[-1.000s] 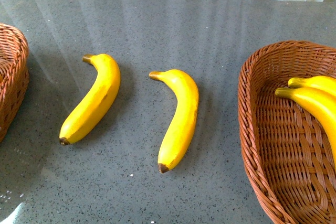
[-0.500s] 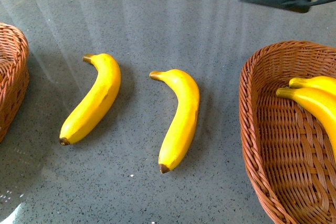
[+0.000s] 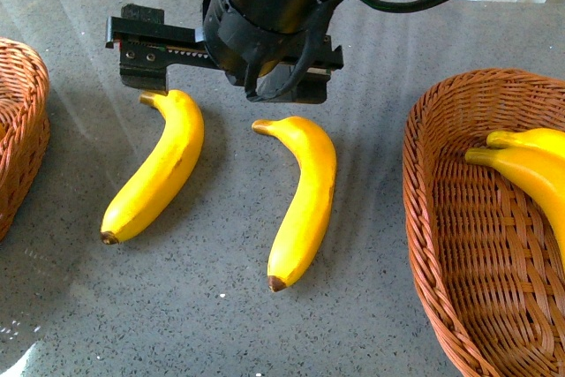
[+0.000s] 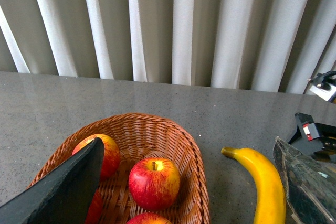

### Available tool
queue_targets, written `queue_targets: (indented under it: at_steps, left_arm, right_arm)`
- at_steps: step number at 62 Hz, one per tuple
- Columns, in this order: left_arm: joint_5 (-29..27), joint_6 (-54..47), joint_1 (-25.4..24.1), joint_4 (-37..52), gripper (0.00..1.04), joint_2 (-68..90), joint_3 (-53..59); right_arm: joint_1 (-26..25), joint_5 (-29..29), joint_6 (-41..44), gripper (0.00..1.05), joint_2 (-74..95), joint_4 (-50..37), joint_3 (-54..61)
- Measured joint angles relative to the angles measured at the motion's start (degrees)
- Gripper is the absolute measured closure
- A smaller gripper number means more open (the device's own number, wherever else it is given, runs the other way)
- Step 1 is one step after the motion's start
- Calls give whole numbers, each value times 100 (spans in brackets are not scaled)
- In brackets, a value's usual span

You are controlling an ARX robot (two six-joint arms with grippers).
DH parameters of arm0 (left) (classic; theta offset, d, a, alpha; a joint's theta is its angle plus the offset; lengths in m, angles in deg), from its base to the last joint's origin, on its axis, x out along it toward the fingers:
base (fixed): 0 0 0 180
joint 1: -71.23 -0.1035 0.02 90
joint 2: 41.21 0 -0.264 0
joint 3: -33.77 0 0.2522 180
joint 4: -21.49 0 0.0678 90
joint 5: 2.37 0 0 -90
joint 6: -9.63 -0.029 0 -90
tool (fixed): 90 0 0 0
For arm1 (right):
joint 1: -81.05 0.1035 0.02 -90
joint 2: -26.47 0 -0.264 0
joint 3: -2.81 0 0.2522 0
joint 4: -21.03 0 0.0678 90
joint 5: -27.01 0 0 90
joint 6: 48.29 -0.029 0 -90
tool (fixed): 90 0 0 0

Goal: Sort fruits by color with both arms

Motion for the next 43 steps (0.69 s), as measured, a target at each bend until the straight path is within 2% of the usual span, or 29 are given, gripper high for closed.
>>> queue_targets:
  at_steps: [43]
  left_arm:
    - [0, 0, 0, 0, 9, 0, 0]
  right_arm:
    - [164, -168, -66, 9, 1272, 931, -1742]
